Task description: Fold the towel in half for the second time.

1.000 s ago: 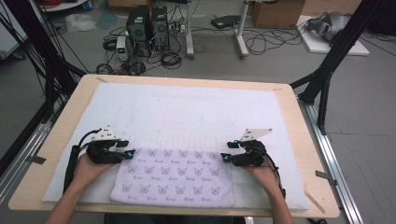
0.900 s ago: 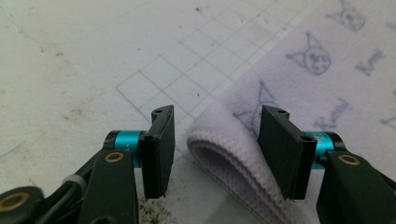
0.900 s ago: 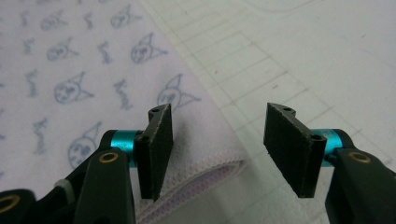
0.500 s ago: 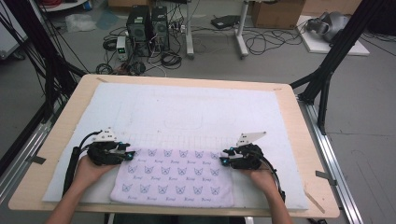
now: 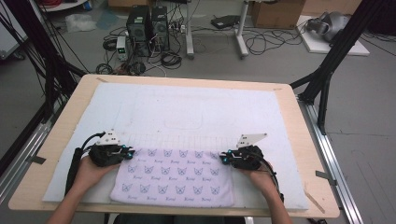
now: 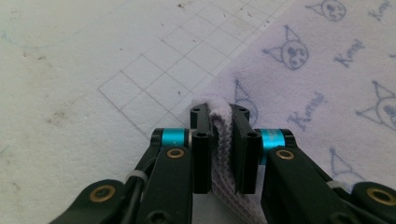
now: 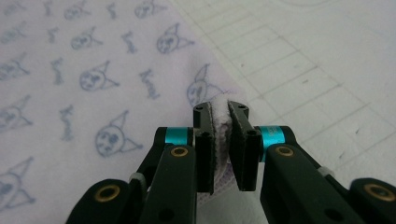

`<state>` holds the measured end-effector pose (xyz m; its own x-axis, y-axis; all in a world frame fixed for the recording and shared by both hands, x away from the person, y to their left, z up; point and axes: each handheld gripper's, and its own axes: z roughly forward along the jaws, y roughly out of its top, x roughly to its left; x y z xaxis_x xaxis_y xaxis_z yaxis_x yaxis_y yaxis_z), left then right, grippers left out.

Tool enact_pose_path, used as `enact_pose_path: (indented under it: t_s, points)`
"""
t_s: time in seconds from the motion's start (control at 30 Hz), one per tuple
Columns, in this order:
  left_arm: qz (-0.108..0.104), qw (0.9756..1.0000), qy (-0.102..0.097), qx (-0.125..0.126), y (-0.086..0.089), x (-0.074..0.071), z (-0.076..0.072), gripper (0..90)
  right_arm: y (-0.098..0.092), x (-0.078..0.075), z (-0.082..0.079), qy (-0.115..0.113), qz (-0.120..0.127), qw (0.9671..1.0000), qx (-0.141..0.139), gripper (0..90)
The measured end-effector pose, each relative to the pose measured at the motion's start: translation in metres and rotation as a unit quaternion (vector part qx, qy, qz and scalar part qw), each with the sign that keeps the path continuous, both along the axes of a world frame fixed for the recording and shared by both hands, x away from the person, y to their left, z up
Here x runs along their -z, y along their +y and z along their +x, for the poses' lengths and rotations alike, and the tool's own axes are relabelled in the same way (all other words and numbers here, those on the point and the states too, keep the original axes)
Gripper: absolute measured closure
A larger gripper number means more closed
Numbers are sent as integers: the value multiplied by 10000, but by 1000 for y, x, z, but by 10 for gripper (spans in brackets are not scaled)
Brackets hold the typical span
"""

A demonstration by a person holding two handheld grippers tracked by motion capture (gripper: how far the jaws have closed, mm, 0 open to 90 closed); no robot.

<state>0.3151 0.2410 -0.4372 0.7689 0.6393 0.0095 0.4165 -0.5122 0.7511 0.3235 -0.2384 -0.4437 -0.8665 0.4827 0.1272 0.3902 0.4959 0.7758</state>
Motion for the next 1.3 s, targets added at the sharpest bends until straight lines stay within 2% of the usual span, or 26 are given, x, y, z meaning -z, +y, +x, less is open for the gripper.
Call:
enact_pose_path:
  t_s: [0.1,0.2,0.33,0.47,0.57,0.7,0.8,0.87,0.97,1.07,1.1,1.3]
  points:
    - [-60,10000,-25,-30,0,-4,0,810,-3,-7,0,-89,132,9999,-21,818]
    - [-158,9998,-86,-85,0,-9,1,811,-4,-15,1,-140,133,9998,-20,819]
    - [-185,9996,-197,-94,-3,-17,4,813,-5,-25,6,-246,160,9996,-35,820]
    - [-261,9988,-377,-146,-6,-29,12,813,-9,-38,13,-367,138,9992,78,820]
    - [-352,9978,-489,-270,-9,-40,23,813,-12,-47,22,-459,50,9987,195,819]
    - [-394,9965,-573,-473,-12,-56,48,813,-15,-62,43,-558,32,9976,417,819]
    - [-316,9961,-575,-581,-13,-66,67,812,-15,-71,61,-561,40,9968,573,818]
    - [-257,9960,-573,-629,-14,-71,78,813,-13,-76,72,-590,-37,9965,596,818]
    - [-188,9953,-586,-749,-15,-75,91,812,-8,-81,85,-627,-127,9959,641,818]
    - [-221,9945,-610,-819,-16,-78,100,813,-7,-83,97,-665,-198,9952,696,818]
    - [-226,9946,-588,-830,-17,-79,103,813,-8,-84,101,-608,-185,9955,709,818]
    - [-249,9937,-637,-887,-23,-80,120,813,-11,-87,119,-581,-231,9943,866,818]
